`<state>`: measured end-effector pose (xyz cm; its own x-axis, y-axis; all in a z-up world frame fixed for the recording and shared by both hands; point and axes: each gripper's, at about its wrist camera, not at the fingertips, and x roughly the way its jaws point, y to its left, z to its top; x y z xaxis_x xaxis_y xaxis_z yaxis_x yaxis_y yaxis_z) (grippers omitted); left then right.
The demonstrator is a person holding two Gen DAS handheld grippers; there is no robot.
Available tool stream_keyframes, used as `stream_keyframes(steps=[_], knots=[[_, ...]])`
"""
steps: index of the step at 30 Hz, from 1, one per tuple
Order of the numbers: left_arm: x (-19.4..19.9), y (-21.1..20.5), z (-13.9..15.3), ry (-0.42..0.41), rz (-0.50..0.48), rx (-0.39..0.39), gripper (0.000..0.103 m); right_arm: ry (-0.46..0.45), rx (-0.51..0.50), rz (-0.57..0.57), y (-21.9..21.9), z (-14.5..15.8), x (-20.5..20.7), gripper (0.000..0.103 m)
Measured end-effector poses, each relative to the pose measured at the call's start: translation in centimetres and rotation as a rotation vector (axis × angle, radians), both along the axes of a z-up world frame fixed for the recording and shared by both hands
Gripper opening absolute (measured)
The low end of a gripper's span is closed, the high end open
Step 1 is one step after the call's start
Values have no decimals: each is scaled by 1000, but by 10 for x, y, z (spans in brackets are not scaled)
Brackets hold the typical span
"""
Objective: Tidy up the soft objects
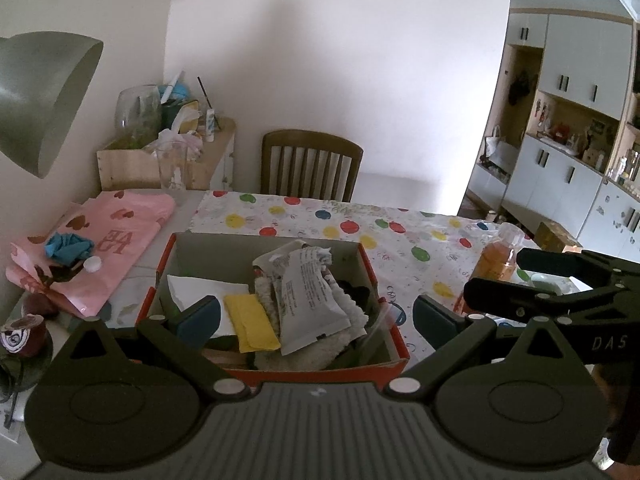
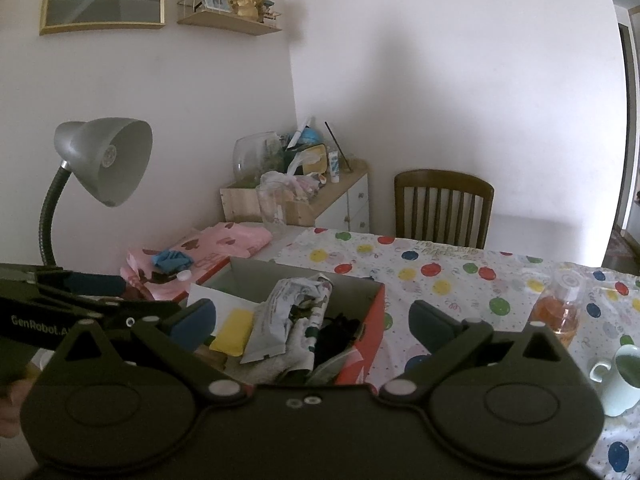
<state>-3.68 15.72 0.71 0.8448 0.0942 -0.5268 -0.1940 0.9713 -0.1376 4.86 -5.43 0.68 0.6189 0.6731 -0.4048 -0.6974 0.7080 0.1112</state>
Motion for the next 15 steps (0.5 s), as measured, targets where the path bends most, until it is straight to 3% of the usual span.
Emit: stream_keyframes(steps=[15], knots=[[1,-1,-1,-2,-3,0,103,-1,-1,-2,-1,0,1,103]])
